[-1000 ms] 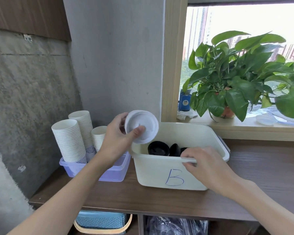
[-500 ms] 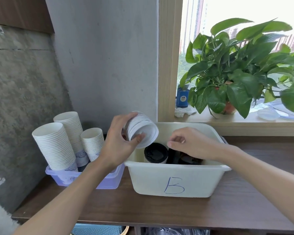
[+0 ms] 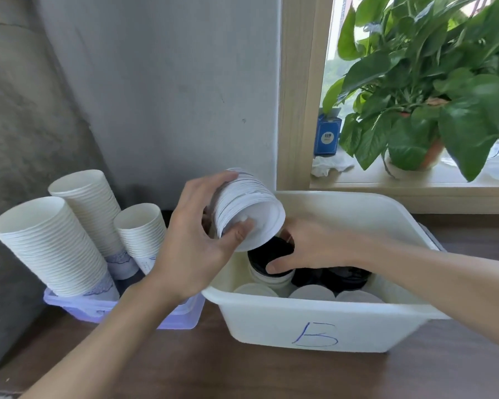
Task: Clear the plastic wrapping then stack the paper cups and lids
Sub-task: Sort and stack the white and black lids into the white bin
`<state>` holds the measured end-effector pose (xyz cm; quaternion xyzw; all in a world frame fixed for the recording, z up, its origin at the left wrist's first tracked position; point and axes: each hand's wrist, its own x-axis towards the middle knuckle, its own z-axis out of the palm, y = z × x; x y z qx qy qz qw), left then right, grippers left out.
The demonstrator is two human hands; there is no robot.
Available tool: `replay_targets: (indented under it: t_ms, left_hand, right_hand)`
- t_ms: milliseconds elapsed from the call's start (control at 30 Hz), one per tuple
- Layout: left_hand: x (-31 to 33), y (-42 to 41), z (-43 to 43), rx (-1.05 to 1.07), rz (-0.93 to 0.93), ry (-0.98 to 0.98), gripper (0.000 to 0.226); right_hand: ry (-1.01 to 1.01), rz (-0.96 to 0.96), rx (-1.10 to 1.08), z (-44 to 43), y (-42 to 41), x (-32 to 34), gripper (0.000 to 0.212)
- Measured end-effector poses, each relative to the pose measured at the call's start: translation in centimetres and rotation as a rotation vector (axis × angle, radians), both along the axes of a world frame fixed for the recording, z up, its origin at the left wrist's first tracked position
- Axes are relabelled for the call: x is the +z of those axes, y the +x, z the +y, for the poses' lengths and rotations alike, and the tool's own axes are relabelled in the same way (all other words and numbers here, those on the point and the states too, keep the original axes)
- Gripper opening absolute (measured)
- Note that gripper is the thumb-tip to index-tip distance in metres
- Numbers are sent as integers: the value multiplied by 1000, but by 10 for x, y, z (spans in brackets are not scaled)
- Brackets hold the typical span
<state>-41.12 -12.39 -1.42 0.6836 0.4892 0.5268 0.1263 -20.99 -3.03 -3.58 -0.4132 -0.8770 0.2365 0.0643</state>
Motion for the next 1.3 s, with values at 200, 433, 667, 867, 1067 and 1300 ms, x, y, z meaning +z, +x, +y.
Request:
replay_targets:
  t_ms: [200,433,667,867,1067,1300]
  left_hand:
    - [-1,1,0,-2,-19,-6,55]
    - [0,0,-1,-4,-15,-10,56]
    - [-1,0,0,-7,-22,-1,55]
    - [-2,1,0,20,-32,-4,55]
    - [-2,1,-3,34,-78,8,54]
    - [5,4,-7,39,-20,-14,58]
  right_hand:
    - [1,-74,-45,0,-2,-7,79]
    - [-8,13,6,-10,-4,-3,79]
    - [-12,22,-16,-6,-2,-3,67]
    - [44,60,-47,2,2,-5,65]
    - [61,58,-42,-9,9,14,42]
    - [48,454,-279,-46,70,74,31]
